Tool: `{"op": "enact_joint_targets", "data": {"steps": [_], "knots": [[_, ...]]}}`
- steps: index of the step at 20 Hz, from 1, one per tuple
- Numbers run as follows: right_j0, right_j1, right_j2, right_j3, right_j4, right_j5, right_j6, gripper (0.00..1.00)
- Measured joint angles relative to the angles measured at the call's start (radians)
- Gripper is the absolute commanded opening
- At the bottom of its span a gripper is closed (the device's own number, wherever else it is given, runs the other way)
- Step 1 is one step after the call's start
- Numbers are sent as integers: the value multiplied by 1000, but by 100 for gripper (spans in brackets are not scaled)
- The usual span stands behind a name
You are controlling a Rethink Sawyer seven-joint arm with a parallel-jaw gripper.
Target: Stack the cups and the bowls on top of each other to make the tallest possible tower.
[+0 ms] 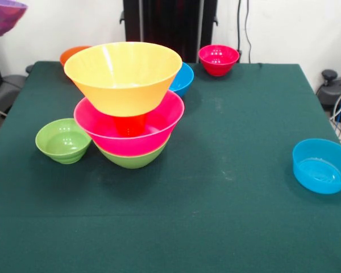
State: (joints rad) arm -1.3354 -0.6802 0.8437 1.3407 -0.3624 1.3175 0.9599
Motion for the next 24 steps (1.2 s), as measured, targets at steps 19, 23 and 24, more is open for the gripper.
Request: {"op": "enact_joint_targets", "data": {"steps": [19, 23, 24], "knots": [[7, -172, 0, 237, 158, -63, 0, 0], [20, -199, -1, 236, 193, -26, 0, 0], [24, -203, -1, 236, 200, -18, 0, 0]]}}
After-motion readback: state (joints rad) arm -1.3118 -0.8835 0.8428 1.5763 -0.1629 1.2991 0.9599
